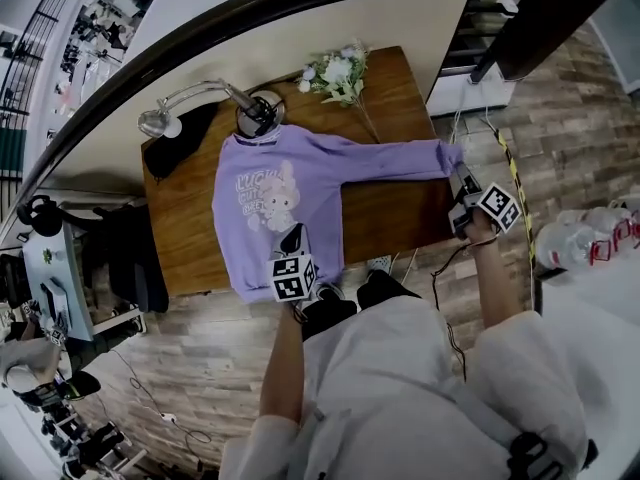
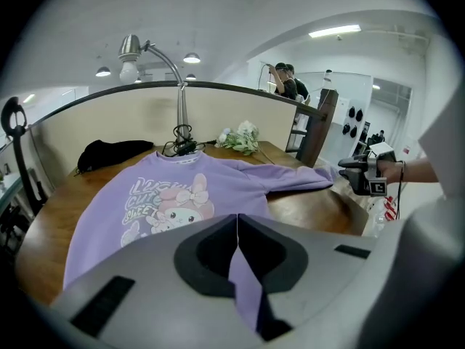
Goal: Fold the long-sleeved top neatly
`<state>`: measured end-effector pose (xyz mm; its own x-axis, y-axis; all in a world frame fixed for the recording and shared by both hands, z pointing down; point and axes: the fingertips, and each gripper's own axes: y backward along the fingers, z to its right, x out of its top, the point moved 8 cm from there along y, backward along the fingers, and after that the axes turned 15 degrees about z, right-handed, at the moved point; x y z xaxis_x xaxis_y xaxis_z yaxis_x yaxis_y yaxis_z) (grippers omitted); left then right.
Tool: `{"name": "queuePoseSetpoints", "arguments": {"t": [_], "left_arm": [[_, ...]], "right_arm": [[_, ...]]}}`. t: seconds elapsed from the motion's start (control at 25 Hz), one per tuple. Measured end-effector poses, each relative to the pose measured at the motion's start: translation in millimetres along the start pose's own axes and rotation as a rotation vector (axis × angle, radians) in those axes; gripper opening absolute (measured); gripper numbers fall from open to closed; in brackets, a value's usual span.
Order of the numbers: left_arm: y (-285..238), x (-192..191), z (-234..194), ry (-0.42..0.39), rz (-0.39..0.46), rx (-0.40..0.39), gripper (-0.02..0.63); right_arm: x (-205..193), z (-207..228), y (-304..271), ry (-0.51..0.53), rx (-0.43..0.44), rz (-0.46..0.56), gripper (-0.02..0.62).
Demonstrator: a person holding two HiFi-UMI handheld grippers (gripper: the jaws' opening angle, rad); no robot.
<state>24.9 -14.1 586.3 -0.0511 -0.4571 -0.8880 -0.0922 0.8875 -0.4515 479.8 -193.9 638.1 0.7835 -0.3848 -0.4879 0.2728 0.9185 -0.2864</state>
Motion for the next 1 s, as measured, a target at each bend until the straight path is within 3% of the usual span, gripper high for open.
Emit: {"name": "queuePoseSetpoints", "arguments": {"t": [0.2,0.56,0.76,1.0], "left_arm": [[-5.3,1.2,4.0,-0.009,-0.009,0.0,0.025],[21.4,-6.1,-38.9,0.015,0.002,0.078,0.025],[43.8,-14.5,-78.9,0.042,0.019,0.119,0.025],[72.8,-28.0,-140.2,0.068,0.045,0.117,0.025]], "right_arm": [[-20.1,-18.7,-1.0,0.212,0.064,-0.117,0.158],[-104.4,-100.6,3.3,0.596,0.312,-0.326,0.16],[-167.9,-139.5,21.5,0.687,0.399,-0.41,0.161],[-253.2,-178.7,46.6,0.801,0.444,-0.495,0.161]]}}
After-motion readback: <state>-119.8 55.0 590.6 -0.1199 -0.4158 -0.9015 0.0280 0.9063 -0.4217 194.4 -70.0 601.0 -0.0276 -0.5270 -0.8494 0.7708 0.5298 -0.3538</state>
